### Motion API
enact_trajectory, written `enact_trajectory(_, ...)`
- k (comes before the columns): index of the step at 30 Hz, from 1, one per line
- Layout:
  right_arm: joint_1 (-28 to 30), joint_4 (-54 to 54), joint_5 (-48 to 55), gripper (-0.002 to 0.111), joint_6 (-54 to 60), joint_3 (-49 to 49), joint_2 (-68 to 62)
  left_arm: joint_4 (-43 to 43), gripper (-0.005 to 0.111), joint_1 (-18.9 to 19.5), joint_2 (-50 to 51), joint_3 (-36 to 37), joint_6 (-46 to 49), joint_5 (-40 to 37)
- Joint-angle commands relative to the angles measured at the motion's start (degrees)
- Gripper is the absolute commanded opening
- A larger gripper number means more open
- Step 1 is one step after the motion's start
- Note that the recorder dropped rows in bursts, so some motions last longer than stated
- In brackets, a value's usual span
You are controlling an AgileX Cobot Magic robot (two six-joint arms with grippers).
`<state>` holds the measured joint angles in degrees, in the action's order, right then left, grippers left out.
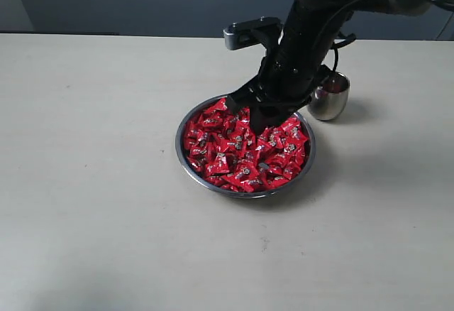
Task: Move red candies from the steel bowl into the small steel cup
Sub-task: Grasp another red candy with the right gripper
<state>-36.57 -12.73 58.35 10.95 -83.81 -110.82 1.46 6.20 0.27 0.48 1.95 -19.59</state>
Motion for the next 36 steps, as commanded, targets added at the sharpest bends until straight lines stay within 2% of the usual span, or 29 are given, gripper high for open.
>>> enact_trajectory(1,-0.1,-1.2,-5.5,0.039,0.7,6.4,1.2,0.1,0.000,0.0,-0.3,-0.5,-0.3,0.4)
enact_trajectory(12,-0.1,-7.7,-12.7,0.039,1.1,8.7,-2.3,0.1,0.000,0.0,-0.3,-0.5,-0.3,0.4)
enact_trajectory(36,-0.1,-15.4,-11.2,0.039,5.5,8.7,-6.1,0.1,0.000,0.0,-0.3,-0.5,-0.3,0.4)
